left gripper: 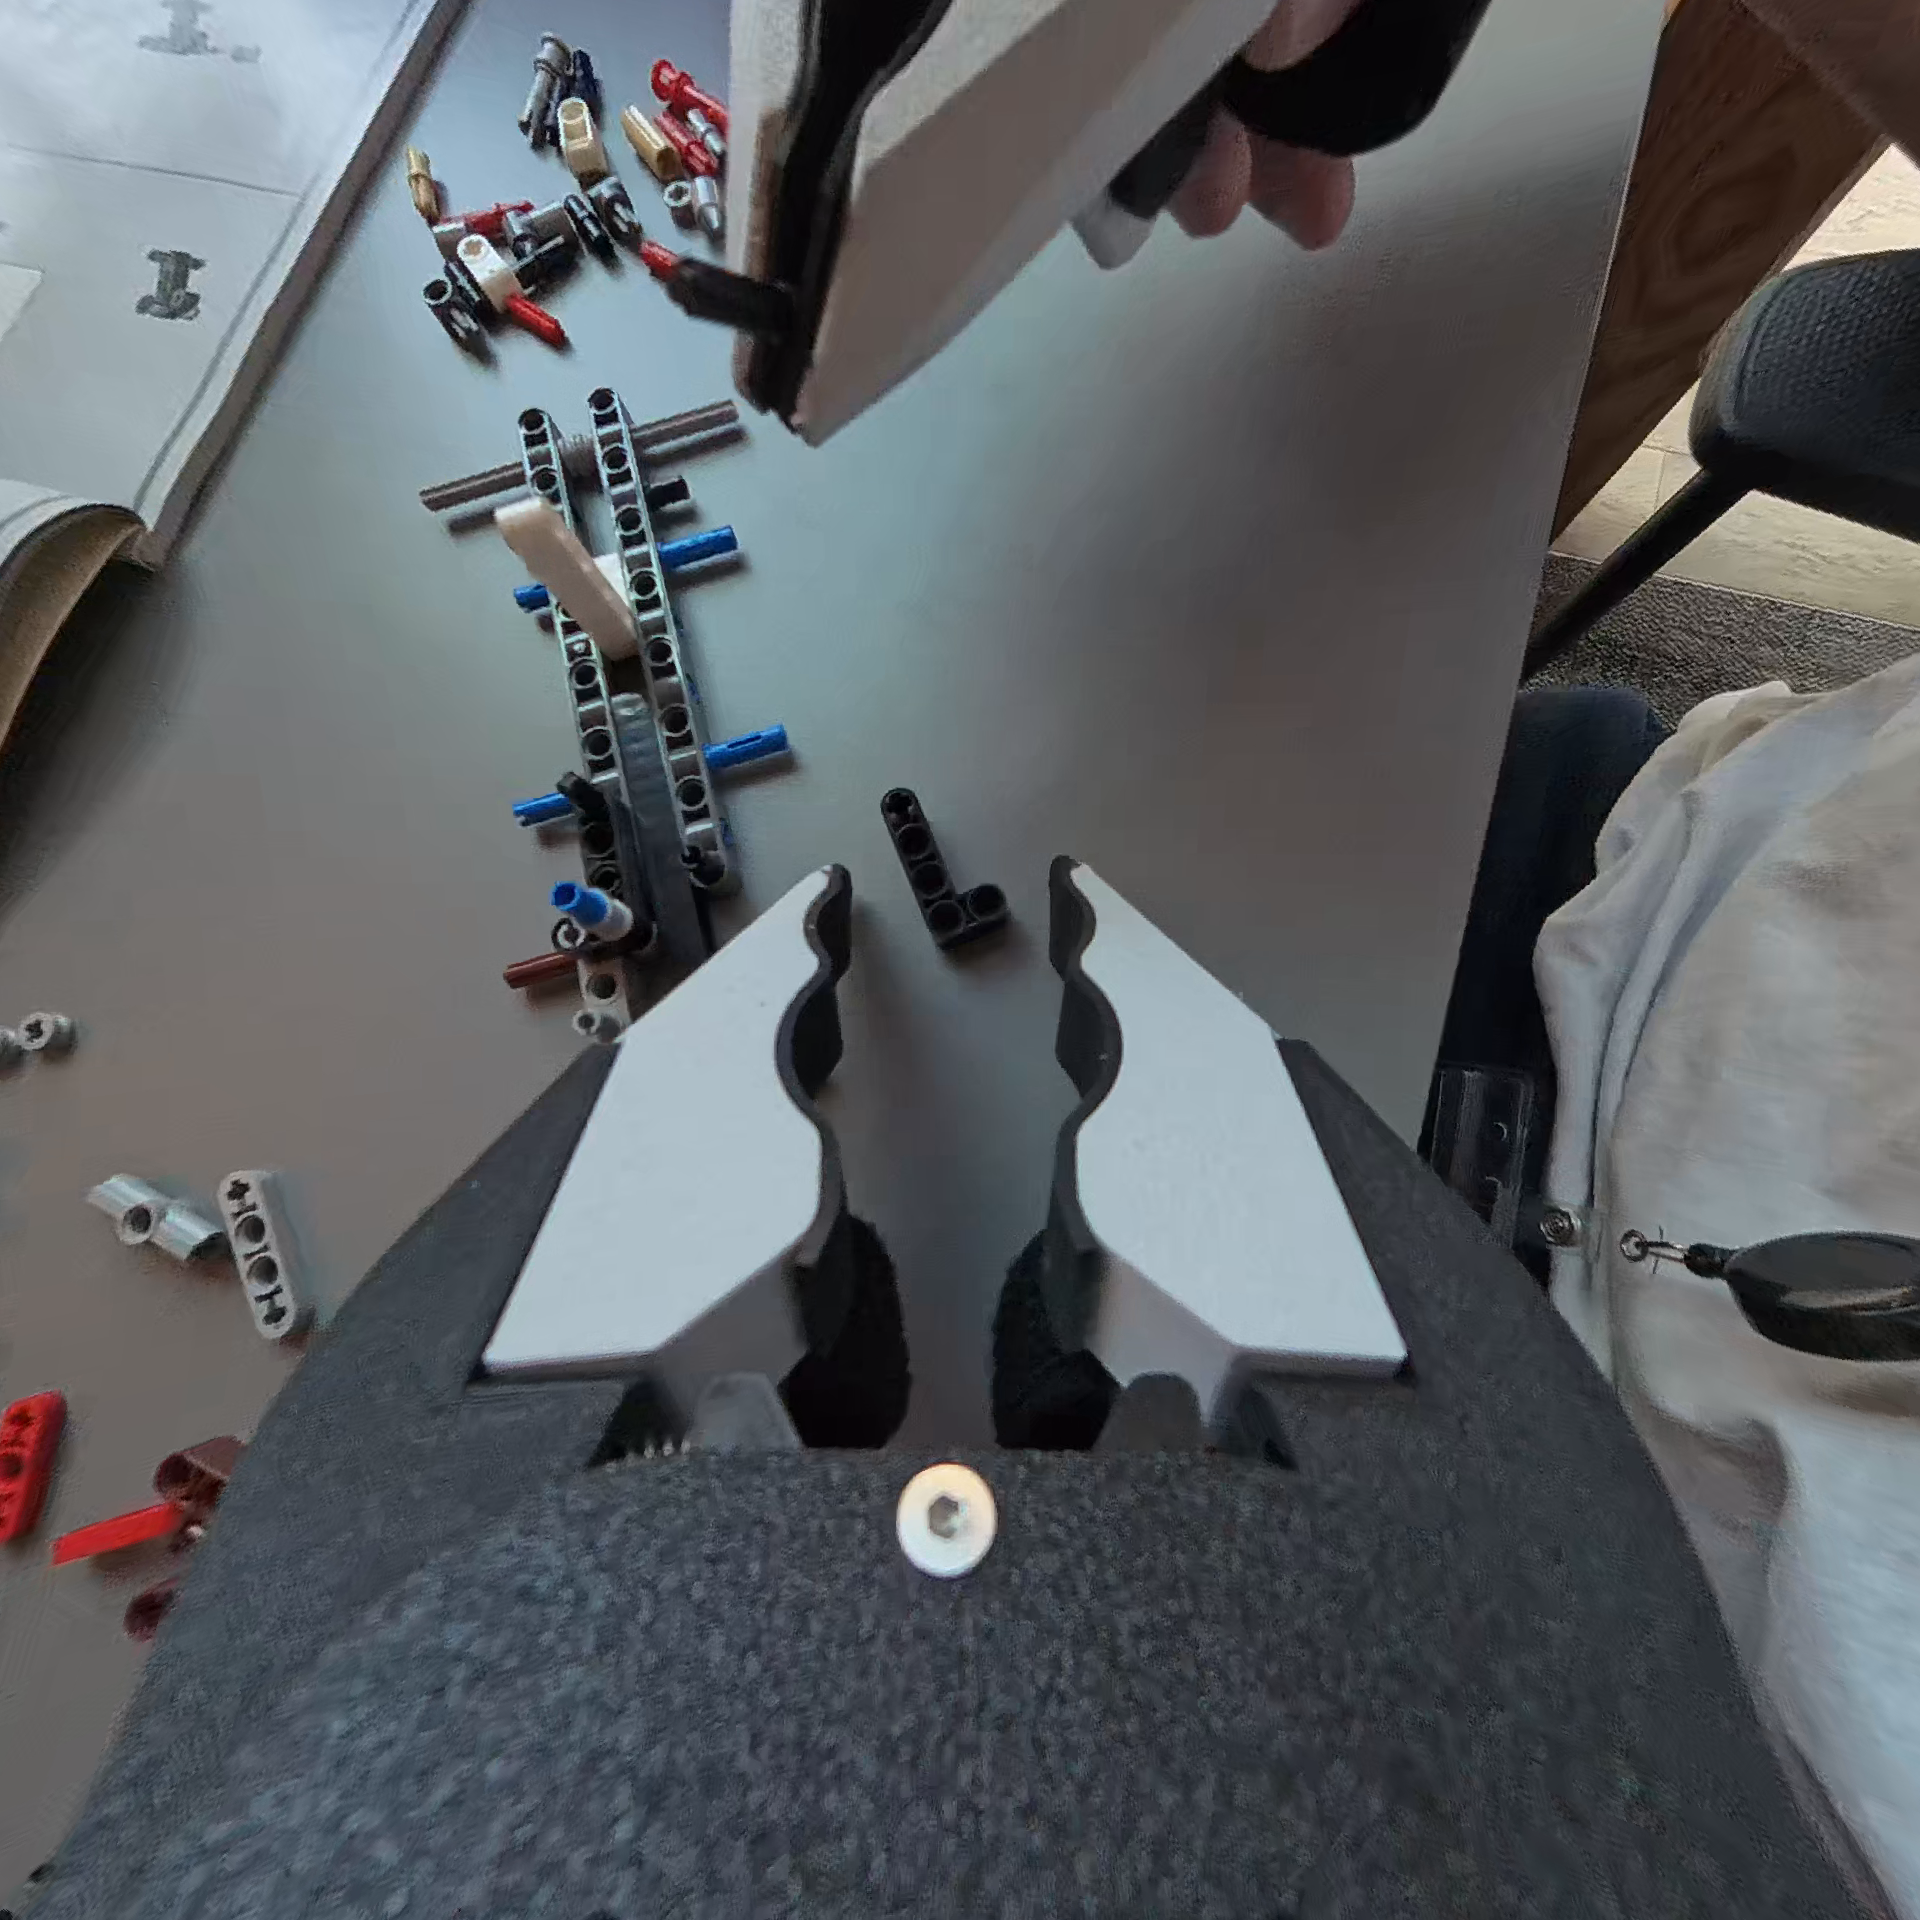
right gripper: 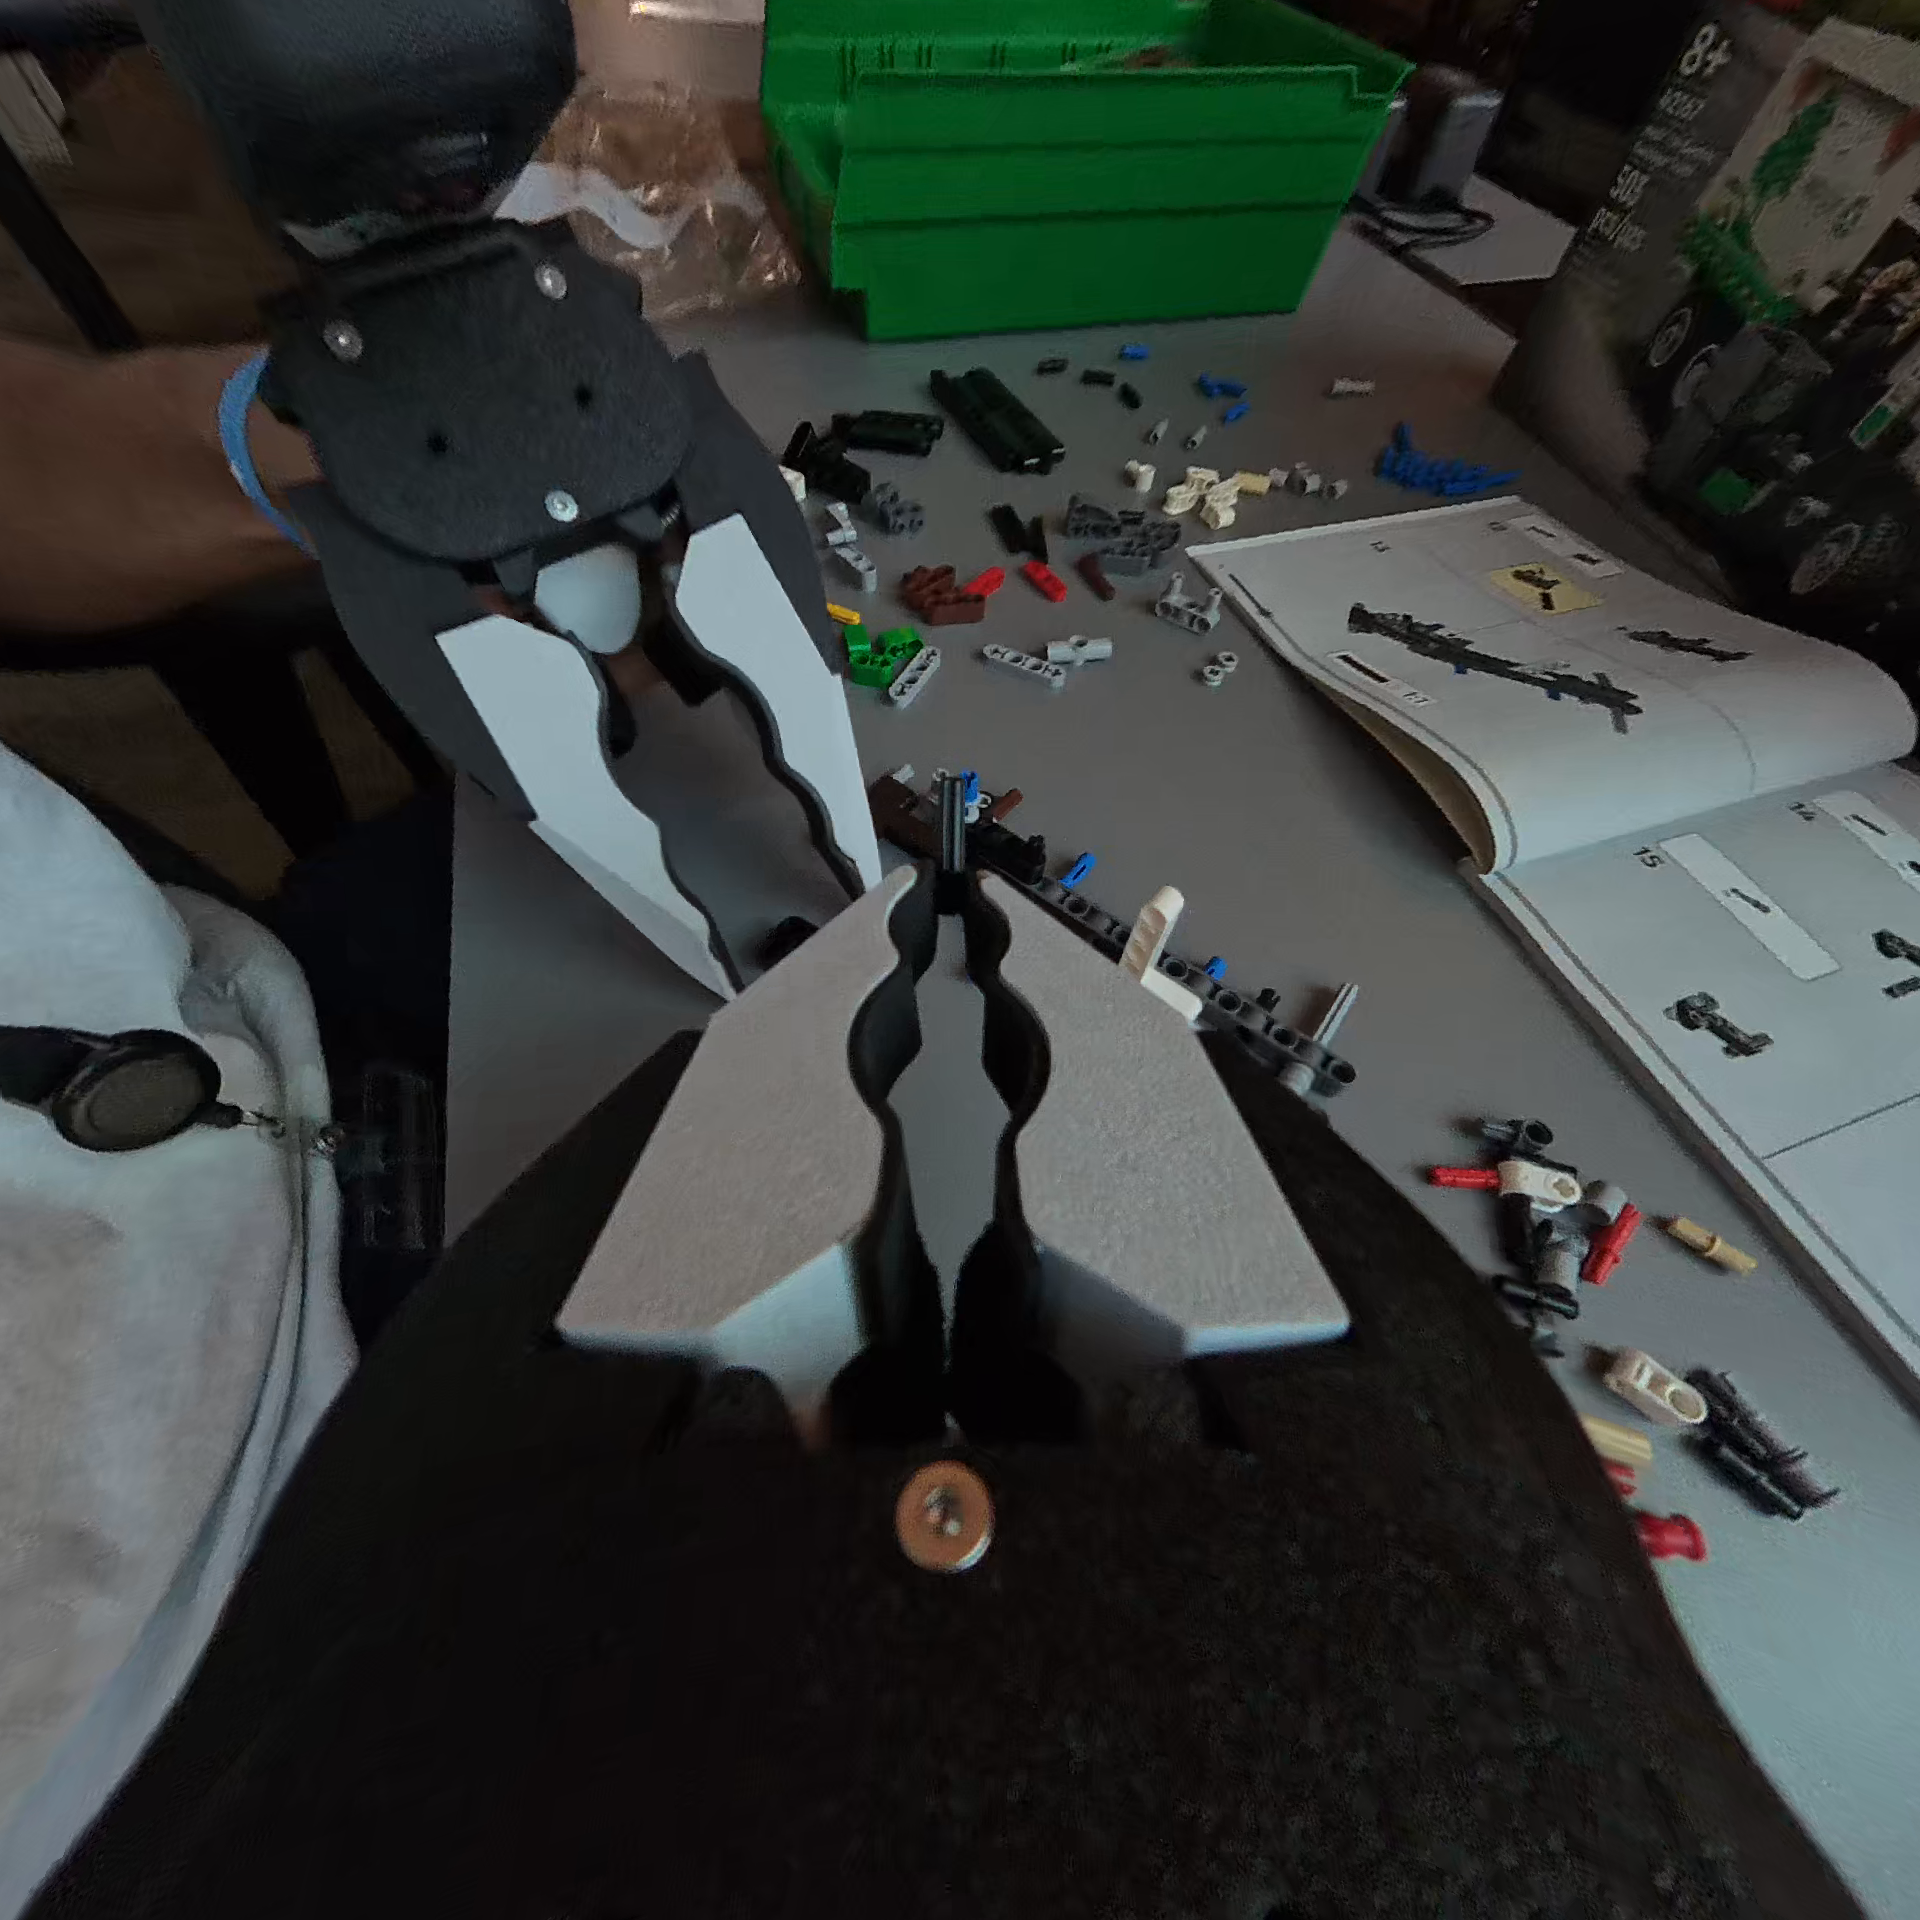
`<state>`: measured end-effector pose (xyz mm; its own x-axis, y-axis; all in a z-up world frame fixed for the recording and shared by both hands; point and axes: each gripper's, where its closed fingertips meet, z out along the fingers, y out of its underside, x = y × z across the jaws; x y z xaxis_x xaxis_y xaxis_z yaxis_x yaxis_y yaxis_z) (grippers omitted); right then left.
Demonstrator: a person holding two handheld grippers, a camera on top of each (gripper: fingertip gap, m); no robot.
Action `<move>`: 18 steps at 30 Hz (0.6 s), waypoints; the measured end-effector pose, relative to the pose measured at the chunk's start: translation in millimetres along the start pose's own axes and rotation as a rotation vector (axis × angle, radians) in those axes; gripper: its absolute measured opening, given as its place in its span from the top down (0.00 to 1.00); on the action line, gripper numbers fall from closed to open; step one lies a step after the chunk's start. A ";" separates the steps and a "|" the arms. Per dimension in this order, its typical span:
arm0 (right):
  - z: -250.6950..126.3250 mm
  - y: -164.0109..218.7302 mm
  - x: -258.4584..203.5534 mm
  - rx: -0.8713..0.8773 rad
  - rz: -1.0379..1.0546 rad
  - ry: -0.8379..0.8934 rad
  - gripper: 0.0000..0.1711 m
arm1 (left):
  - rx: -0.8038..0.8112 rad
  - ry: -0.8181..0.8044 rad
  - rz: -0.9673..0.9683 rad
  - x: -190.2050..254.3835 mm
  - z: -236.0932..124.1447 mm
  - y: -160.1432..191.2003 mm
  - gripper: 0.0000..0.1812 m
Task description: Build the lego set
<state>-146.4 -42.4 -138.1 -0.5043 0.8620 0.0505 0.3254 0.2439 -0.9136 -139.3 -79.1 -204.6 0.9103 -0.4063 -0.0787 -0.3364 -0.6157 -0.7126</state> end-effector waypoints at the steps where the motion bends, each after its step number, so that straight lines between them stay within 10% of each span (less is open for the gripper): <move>1: -0.6 0.9 -0.8 0.022 0.030 0.001 0.99 | 0.002 -0.010 -0.007 -0.9 0.2 -1.2 0.80; 18: -15.4 -18.3 3.4 0.276 0.071 0.022 0.99 | 0.035 -0.034 -0.110 -6.1 4.5 -2.0 0.94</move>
<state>-141.8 -37.2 -115.0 -0.4693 0.8829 -0.0120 0.1282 0.0547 -0.9902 -143.1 -72.4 -205.9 0.9492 -0.3139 -0.0214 -0.2255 -0.6315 -0.7418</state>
